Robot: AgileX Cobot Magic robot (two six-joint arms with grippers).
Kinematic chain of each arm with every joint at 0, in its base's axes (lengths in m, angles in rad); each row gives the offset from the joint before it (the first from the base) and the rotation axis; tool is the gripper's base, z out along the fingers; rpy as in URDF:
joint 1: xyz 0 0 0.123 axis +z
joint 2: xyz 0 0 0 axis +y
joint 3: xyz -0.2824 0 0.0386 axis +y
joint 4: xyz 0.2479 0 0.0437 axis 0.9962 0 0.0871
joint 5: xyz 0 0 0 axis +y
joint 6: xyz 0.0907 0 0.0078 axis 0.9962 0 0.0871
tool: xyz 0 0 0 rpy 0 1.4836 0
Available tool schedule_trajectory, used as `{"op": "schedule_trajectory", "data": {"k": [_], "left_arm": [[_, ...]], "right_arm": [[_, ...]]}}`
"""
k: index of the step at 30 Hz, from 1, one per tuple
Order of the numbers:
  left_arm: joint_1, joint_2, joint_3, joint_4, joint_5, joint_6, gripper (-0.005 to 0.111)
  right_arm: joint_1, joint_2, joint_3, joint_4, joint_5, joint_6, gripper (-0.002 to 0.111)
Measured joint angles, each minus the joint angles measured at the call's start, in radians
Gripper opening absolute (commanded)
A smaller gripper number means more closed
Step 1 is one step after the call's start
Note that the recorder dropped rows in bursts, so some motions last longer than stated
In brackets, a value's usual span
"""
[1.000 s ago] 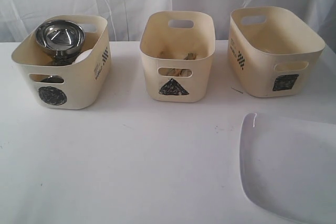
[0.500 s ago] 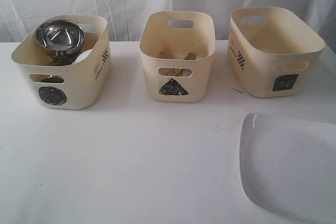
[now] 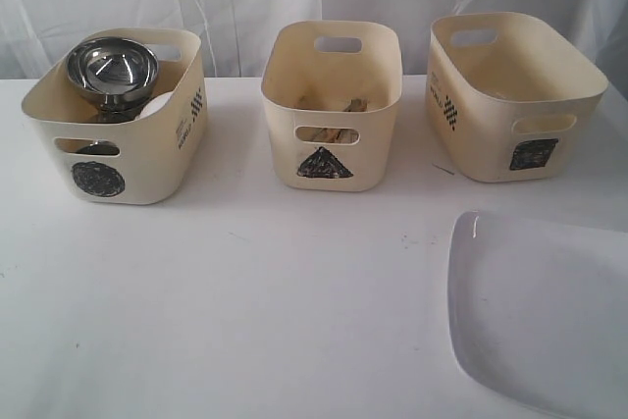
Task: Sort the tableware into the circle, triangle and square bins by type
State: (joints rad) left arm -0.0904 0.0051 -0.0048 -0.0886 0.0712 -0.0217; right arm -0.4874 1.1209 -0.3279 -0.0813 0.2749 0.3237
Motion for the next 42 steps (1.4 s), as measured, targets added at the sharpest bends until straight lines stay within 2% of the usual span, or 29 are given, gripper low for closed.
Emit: {"op": "schedule_trajectory", "data": {"k": [26, 35, 39, 42], "left_arm": [[0.000, 0.000, 0.000, 0.000, 0.000, 0.000, 0.036], [0.000, 0.000, 0.000, 0.000, 0.000, 0.000, 0.036], [0.000, 0.000, 0.000, 0.000, 0.000, 0.000, 0.036], [0.000, 0.000, 0.000, 0.000, 0.000, 0.000, 0.036]], "right_arm": [[-0.007, 0.235, 0.000, 0.055, -0.045, -0.021, 0.047], [0.066, 0.252, 0.000, 0.124, -0.054, -0.081, 0.047], [0.087, 0.261, -0.002, 0.129, -0.068, -0.086, 0.035], [0.099, 0.263, -0.002, 0.135, -0.076, -0.088, 0.018]]}}
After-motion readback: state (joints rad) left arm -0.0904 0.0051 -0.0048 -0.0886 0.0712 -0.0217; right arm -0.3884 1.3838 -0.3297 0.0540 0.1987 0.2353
